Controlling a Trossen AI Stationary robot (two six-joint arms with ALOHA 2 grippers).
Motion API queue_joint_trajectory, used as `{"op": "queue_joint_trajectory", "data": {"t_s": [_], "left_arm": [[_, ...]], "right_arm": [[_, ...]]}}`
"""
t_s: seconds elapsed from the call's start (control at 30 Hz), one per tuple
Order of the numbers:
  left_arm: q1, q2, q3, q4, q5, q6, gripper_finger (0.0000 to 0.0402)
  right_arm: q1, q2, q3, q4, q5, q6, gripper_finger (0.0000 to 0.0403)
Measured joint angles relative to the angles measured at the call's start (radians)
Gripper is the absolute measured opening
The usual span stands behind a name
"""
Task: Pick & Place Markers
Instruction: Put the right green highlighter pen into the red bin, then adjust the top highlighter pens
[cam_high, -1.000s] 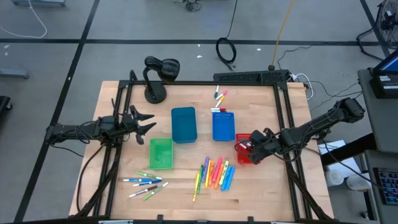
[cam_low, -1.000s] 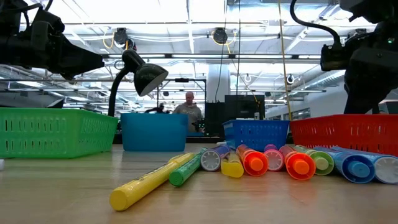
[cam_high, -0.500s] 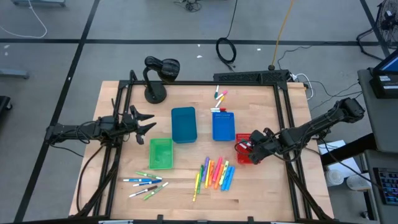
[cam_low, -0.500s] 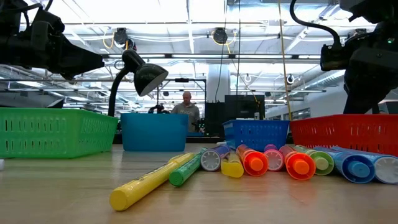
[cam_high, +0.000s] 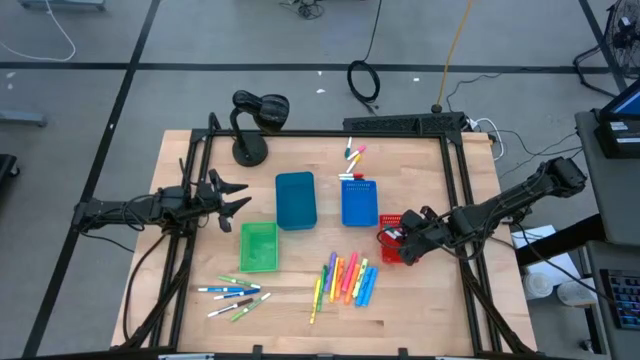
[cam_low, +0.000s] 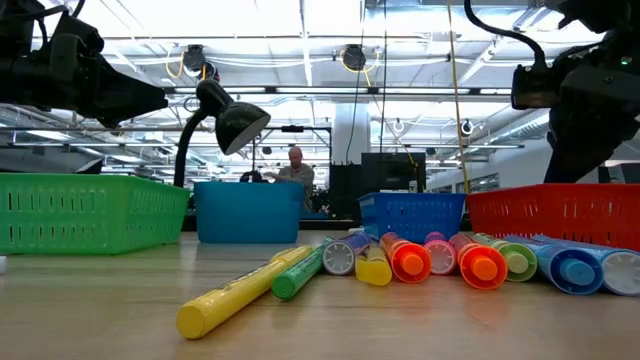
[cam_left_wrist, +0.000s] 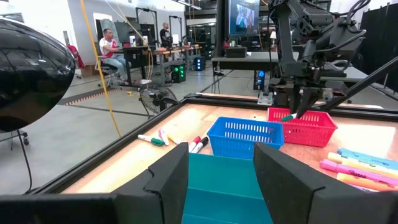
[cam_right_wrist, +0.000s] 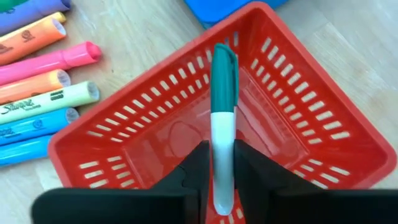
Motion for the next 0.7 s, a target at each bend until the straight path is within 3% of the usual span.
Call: {"op": "queue_joint_trajectory", "data": {"t_s": [0.37, 0.7], "left_arm": [[0.0, 0.0, 0.0, 0.0, 0.0, 0.0, 0.0184], [0.0, 0.0, 0.0, 0.0, 0.0, 0.0, 0.0184]], "right_arm": [[0.0, 0.0, 0.0, 0.013, 0.001, -0.008, 0.0119], [0.0, 0.0, 0.0, 0.05, -0.002, -0.099, 0.0128]]}}
